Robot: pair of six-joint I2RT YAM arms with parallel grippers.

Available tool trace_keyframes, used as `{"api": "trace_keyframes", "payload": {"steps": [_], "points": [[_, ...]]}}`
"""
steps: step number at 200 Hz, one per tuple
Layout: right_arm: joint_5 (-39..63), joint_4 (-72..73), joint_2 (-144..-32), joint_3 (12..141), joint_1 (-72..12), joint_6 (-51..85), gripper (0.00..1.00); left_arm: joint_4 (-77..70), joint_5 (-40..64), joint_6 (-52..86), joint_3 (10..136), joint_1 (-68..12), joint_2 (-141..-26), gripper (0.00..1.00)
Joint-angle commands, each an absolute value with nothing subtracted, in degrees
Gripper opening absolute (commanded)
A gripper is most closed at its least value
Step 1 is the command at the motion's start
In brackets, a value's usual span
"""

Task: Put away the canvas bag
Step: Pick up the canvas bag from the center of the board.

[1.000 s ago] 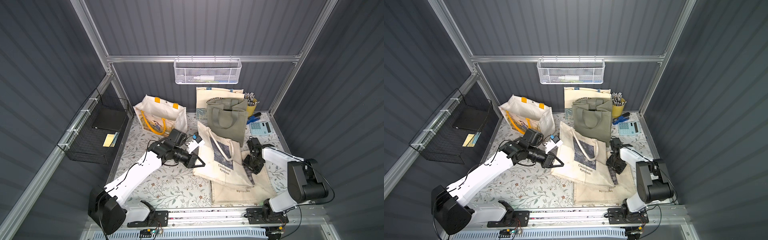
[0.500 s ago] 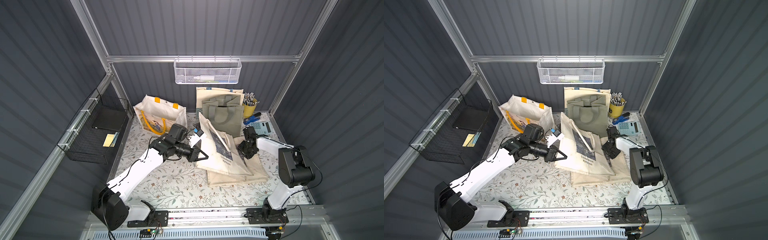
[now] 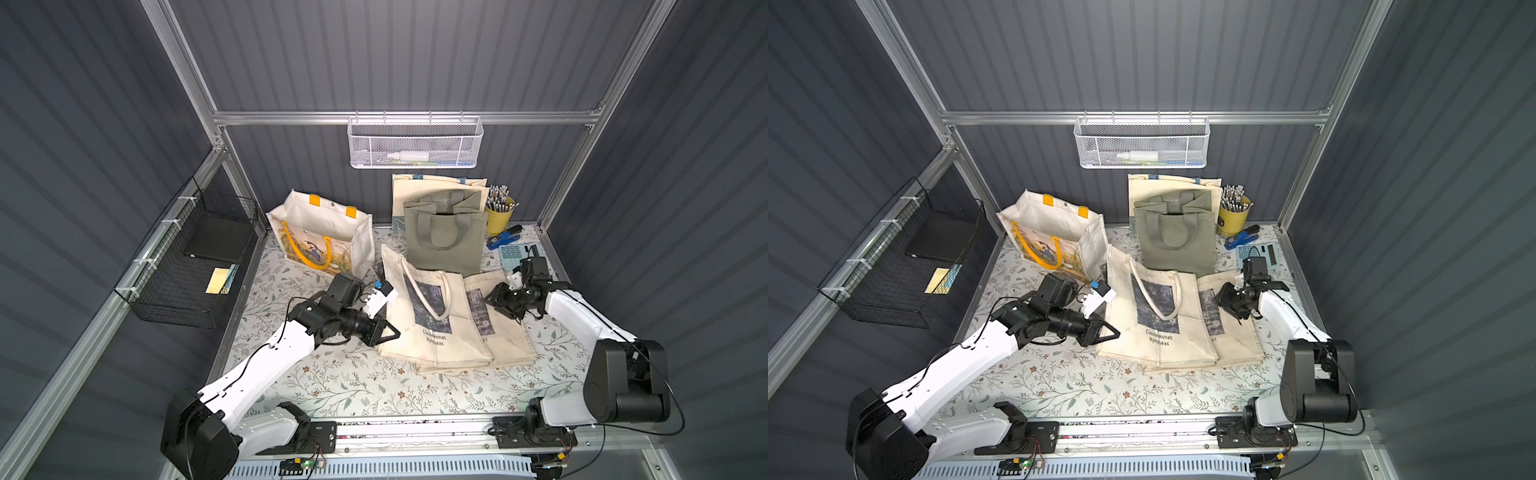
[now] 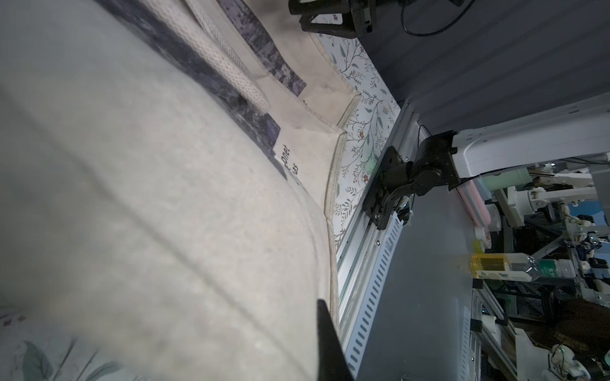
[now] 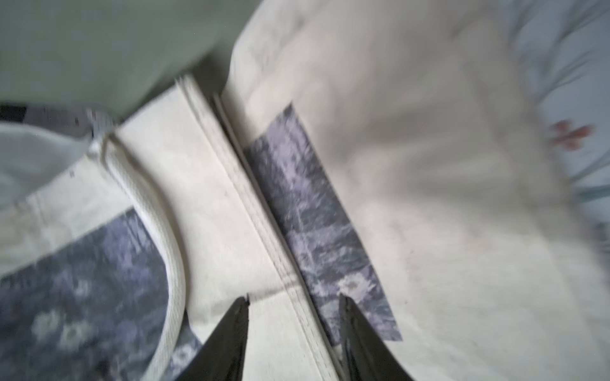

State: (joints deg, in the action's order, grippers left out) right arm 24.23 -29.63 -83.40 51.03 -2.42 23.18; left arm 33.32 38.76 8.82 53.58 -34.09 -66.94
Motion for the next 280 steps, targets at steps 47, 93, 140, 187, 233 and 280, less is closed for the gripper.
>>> {"api": "trace_keyframes", "payload": {"steps": [47, 93, 140, 187, 233, 280], "points": [[29.8, -27.7, -89.6, 45.4, -8.5, 17.4, 0.47, 36.0, 33.3, 9.4, 48.8, -34.2, -64.2, 0.0], [30.2, -24.2, -94.2, 45.7, -11.4, 20.0, 0.43, 34.1, 33.3, 11.1, 45.5, -34.2, -63.3, 0.0], [31.4, -22.3, -92.0, 45.9, -12.6, 20.7, 0.38, 33.4, 34.4, 10.1, 44.1, -34.2, -65.8, 0.0], [28.6, -25.2, -91.3, 46.8, -16.6, 21.7, 0.36, 39.3, 31.4, 5.9, 46.5, -32.0, -65.5, 0.0], [29.3, -23.1, -88.5, 43.5, -17.3, 23.1, 0.36, 39.6, 32.7, 5.6, 45.5, -30.9, -64.9, 0.0], [30.3, -21.3, -93.8, 42.4, -17.4, 23.1, 0.37, 39.5, 33.9, 5.1, 45.8, -30.8, -66.0, 0.0]]}}
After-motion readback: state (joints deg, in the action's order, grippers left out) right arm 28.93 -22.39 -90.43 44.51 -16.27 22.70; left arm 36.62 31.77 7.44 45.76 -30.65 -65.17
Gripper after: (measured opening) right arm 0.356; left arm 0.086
